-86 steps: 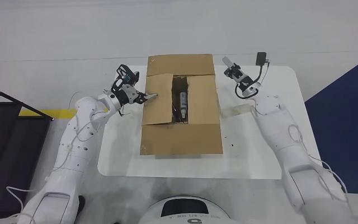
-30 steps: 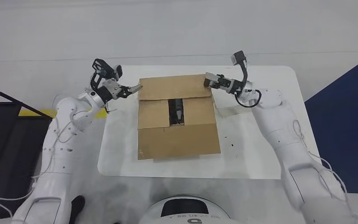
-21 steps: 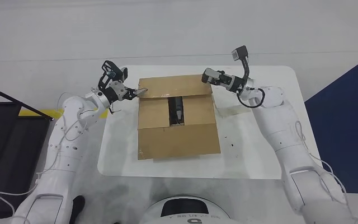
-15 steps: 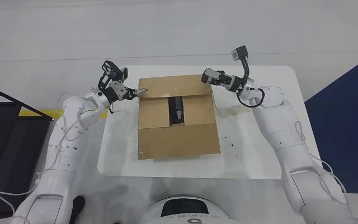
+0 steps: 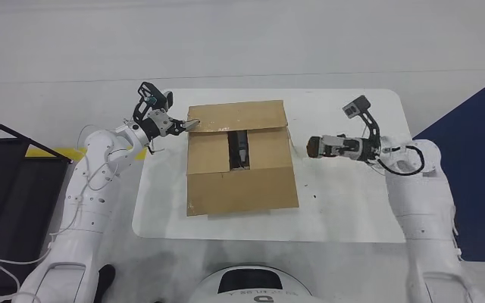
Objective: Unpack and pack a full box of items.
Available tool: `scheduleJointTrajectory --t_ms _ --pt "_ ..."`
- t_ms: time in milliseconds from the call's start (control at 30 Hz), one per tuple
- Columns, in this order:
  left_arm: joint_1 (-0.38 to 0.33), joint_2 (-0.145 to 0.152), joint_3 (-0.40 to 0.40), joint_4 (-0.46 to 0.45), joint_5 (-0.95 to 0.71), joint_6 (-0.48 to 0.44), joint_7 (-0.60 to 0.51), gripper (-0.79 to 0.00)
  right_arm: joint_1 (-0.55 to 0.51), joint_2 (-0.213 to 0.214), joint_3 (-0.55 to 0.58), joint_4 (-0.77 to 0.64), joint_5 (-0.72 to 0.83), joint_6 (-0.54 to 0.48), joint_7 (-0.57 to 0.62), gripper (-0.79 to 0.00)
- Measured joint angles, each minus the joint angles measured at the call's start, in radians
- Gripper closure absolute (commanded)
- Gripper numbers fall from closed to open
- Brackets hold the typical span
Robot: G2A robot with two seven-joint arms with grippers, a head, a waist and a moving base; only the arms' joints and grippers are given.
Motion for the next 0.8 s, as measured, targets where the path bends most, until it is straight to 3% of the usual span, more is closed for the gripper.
scheduleJointTrajectory --t_ms 133,333,500,800 --pt "0.0 0.0 0.0 0.0 0.0 0.0 0.0 -0.785 -0.076 0.017 0.001 -0.053 -0.146 0.111 0.004 -0.785" --pt "0.0 0.0 0.0 0.0 0.0 0.0 0.0 -0.785 -0.079 0.016 -0.117 -0.074 -0.244 0.213 -0.009 -0.785" --pt "0.0 0.0 0.0 0.0 0.0 0.0 0.0 -0.785 -0.056 0.014 -0.166 -0.029 -0.149 0.23 0.061 -0.785" --pt "0.0 0.0 0.0 0.0 0.0 0.0 0.0 -0.785 -0.046 0.007 -0.173 0.043 0.095 0.207 0.056 -0.785"
